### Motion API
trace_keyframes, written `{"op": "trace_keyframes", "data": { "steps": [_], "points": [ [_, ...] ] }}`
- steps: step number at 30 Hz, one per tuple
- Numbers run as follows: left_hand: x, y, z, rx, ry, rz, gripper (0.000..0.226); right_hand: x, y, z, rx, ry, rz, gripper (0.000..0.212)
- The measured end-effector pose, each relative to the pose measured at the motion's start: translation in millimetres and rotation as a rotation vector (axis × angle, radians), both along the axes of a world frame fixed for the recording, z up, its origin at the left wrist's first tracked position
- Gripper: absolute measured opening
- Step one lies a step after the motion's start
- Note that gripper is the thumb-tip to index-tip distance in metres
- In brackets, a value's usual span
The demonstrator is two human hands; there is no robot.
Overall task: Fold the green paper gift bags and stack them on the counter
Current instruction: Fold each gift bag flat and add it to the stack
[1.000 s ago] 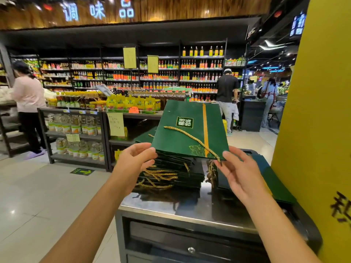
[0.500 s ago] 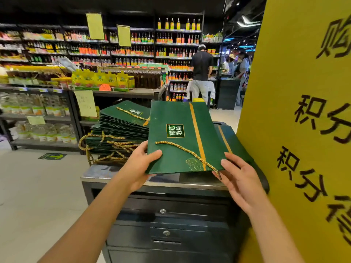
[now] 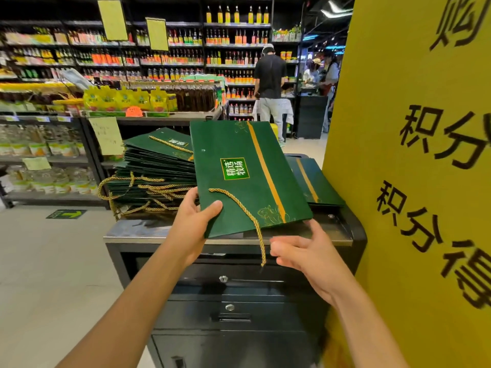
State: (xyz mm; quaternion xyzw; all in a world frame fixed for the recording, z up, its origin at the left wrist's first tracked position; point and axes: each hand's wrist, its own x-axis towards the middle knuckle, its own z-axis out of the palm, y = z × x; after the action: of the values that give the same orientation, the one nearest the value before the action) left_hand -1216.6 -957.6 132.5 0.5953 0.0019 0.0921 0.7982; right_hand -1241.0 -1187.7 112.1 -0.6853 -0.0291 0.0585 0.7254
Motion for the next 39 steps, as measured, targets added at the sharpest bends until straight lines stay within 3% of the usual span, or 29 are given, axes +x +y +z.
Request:
{"op": "trace_keyframes", "data": {
  "steps": [3,7,13,19,26,31,36,39],
  "points": [
    [-5,-6,-3,-0.014,-0.026,-0.010,0.040,-6,11,-3,-0.035,-0.001,0.021,0.114],
    [-9,-16,-8,-0.014,-0.059,-0.005,0.042,-9,23,-2,0.028,0.017,0.076,0.051],
    [-14,-26,-13,-0.011,-0.095,0.000,0.044,-8,31,-4,0.082,-0.039,0.079,0.025],
    [-19,-23,-14,0.048,-0.127,-0.051,0.046,3,14,-2,0.102,-0.080,-0.029,0.014],
    [-22,9,0,0.002,-0.143,0.043,0.041,19,-20,15,0.007,-0.128,-0.111,0.025],
    [-24,27,3,0.124,-0.140,0.134,0.031,22,-28,32,0.048,-0.088,-0.234,0.024],
    [-27,45,1,0.285,-0.266,0.163,0.086,26,-40,31,0.098,-0.067,-0.296,0.025],
    [-24,51,1,0.523,-0.309,0.108,0.073,28,-47,28,0.067,-0.066,-0.354,0.024]
  ]
}}
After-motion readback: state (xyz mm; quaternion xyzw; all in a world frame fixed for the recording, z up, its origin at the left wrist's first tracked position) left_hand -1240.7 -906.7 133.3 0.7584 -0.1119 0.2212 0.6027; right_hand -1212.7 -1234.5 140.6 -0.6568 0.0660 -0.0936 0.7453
